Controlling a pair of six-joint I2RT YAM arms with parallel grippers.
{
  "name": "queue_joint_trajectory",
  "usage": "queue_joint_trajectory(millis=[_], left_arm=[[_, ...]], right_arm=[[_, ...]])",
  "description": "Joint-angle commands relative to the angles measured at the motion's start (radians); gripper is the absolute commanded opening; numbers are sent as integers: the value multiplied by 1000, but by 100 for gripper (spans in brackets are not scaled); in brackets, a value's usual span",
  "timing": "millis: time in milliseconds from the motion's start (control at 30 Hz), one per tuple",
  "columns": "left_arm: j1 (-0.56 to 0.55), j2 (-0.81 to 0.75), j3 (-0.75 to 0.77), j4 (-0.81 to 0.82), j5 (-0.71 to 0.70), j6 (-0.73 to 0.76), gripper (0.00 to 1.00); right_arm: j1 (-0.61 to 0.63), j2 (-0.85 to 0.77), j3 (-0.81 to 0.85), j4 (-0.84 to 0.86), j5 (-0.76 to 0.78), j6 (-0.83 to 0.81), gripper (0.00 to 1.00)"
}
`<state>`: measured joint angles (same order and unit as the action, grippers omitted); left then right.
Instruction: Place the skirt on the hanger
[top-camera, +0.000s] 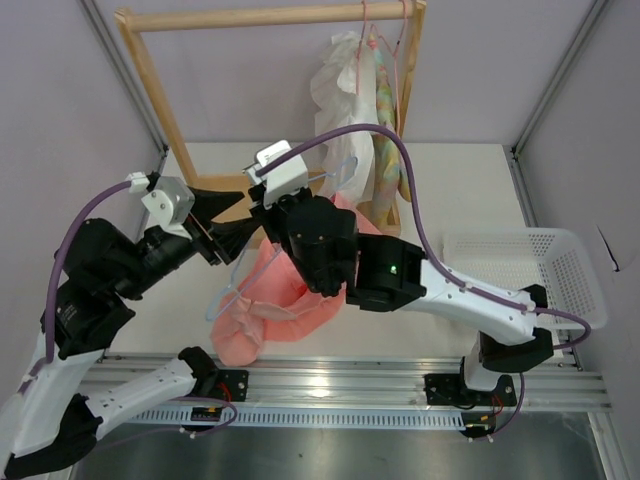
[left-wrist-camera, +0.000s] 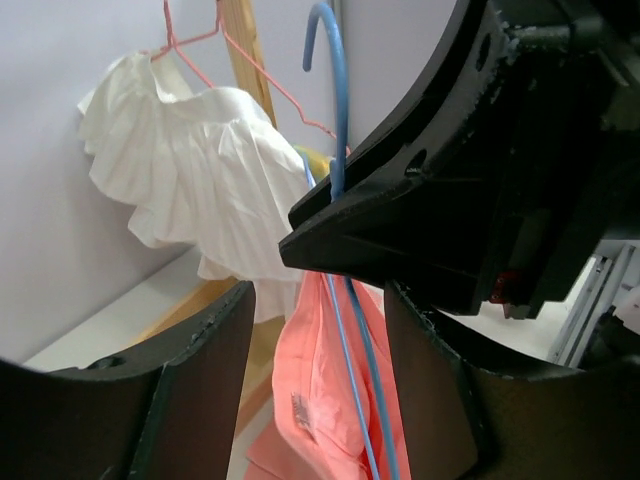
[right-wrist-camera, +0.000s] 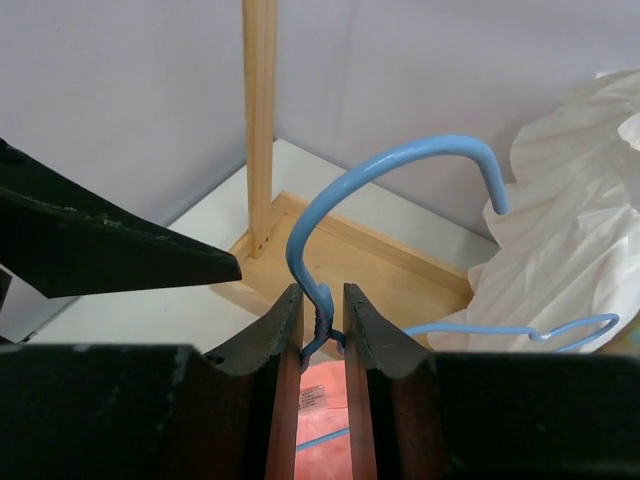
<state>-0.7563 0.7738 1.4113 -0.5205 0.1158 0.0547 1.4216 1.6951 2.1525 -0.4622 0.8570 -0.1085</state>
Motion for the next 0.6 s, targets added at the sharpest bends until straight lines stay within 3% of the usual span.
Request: queue_joint_trajectory(millis=[0,400,567], left_arm=[[-5,4,21,-48,25,10,60],[-5,-60,-46,-88,-27,30,59],[-5,-74,-81,-49,-59,17,52]], right_arm=[[43,31,101,80,60,-80,0],[62,120,218,71,67,-105,0],[73,127,216,73,68,-92,0]])
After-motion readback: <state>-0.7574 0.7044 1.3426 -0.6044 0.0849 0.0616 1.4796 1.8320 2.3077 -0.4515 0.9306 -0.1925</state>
